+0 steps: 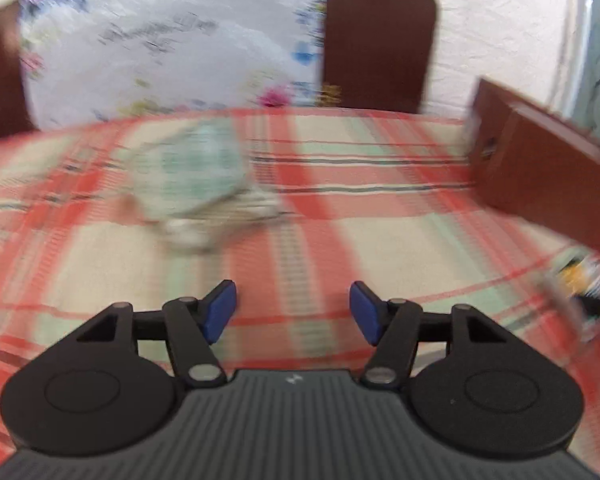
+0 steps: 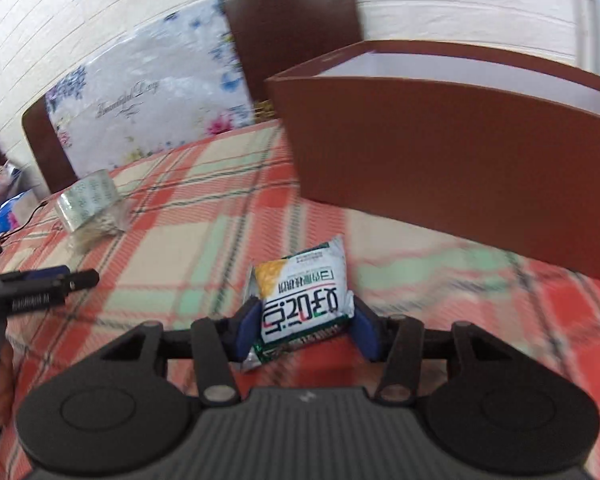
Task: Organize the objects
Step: 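Drop the green gum pack into the brown box with the right gripper, then grasp the clear tape roll by its rim with the right gripper, then carry the clear tape roll over the brown box and release it, then grasp the bag of cotton swabs with the right gripper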
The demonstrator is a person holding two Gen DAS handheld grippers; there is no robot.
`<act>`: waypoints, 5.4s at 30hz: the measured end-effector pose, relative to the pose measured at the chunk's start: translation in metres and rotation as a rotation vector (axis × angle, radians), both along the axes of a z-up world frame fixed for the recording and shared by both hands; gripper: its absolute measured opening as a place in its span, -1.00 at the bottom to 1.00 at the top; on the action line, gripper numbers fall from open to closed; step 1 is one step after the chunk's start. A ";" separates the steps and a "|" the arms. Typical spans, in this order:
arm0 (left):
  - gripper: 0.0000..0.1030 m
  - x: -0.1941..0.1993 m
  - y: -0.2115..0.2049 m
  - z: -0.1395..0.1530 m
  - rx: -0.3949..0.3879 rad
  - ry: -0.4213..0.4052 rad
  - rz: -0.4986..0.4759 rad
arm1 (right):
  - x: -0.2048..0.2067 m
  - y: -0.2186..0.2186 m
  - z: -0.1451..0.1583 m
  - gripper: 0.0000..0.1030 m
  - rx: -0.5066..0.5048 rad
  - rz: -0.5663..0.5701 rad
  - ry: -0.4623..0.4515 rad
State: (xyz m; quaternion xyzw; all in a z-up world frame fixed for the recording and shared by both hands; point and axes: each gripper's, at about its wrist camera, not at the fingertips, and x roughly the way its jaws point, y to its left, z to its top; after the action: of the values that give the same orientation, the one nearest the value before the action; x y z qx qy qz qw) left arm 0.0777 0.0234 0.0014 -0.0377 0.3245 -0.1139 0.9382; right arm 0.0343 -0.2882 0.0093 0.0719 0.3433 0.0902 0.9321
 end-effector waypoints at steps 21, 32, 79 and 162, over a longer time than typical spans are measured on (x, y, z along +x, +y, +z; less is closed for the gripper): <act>-0.21 0.032 -0.151 0.062 -0.272 0.259 -0.413 | -0.016 -0.001 0.022 -0.09 -0.175 0.018 -0.180; 0.47 0.084 -0.165 0.122 -0.168 -0.058 -0.243 | 0.101 0.002 0.073 0.63 -0.370 -0.185 -0.379; 0.64 -0.007 0.113 -0.014 -0.063 -0.100 0.319 | 0.156 0.281 0.025 0.29 -0.034 0.341 -0.035; 0.21 0.001 0.065 0.007 -0.021 -0.080 0.197 | -0.013 0.076 -0.005 0.77 -0.152 0.089 -0.015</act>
State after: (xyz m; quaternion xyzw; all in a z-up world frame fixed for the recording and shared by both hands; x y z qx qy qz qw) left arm 0.0791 0.0882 0.0086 -0.0747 0.2802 -0.0258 0.9567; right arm 0.0212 -0.2122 0.0041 -0.0149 0.3452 0.1060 0.9324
